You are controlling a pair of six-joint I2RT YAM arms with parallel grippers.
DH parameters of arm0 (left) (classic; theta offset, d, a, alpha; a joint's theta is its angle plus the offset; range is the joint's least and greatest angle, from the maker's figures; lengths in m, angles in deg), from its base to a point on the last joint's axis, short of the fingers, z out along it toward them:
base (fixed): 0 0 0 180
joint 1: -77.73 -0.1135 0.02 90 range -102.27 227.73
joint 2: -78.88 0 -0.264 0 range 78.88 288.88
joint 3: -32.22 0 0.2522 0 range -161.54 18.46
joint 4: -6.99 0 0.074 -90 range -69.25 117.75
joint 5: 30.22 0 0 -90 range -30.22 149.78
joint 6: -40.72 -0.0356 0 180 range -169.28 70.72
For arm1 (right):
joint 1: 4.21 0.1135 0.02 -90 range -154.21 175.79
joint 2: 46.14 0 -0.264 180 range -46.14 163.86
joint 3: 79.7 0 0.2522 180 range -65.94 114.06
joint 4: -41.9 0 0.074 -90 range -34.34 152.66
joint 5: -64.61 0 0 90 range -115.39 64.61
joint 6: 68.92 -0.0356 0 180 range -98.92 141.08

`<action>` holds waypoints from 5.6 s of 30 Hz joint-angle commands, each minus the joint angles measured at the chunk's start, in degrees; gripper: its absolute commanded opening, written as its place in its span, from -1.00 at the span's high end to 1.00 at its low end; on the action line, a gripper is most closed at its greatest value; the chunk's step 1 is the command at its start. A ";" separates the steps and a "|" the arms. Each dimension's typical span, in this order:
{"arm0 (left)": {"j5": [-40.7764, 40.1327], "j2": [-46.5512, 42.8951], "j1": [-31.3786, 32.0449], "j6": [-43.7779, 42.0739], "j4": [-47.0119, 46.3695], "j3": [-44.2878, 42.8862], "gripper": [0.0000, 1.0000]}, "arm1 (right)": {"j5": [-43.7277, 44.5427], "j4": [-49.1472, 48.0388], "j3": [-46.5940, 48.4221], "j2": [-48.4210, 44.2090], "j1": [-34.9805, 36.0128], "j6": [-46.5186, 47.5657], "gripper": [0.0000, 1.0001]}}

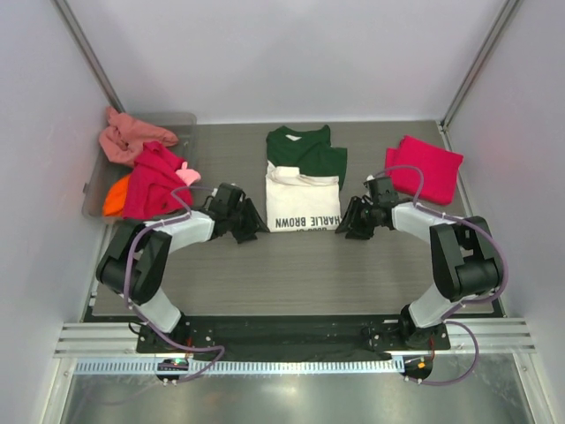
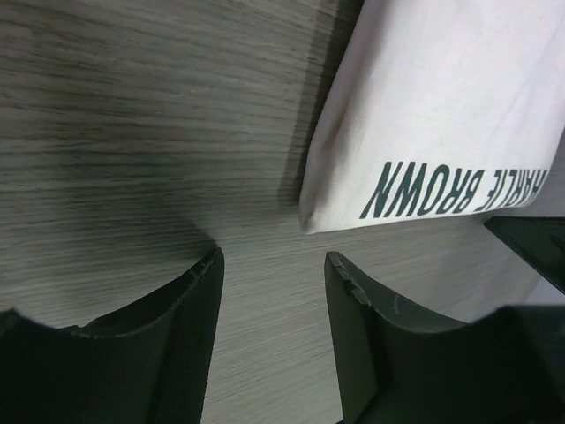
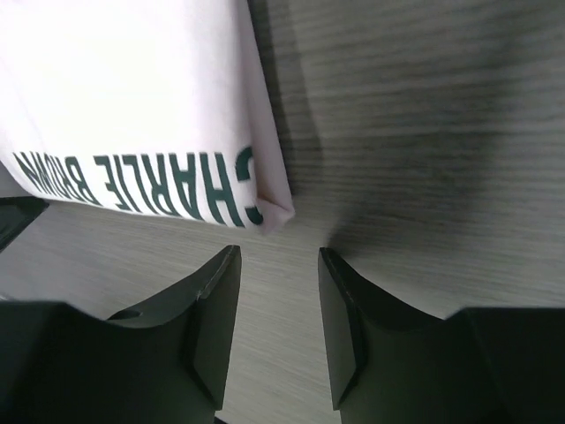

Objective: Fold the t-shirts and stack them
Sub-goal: Fold the tshirt

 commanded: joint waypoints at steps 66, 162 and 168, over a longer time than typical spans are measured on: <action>5.69 -34.76 8.99 4.46 16.13 -0.55 1.00 | 6.19 20.88 7.63 -36.59 2.93 3.64 0.98; 11.41 36.28 -7.99 -2.14 -5.41 -43.28 0.15 | -16.83 -42.33 16.24 28.29 -9.11 -1.98 0.37; 11.93 39.26 -6.67 -0.66 -5.50 -46.26 0.29 | -14.81 -37.93 21.87 32.24 -9.11 -3.65 0.89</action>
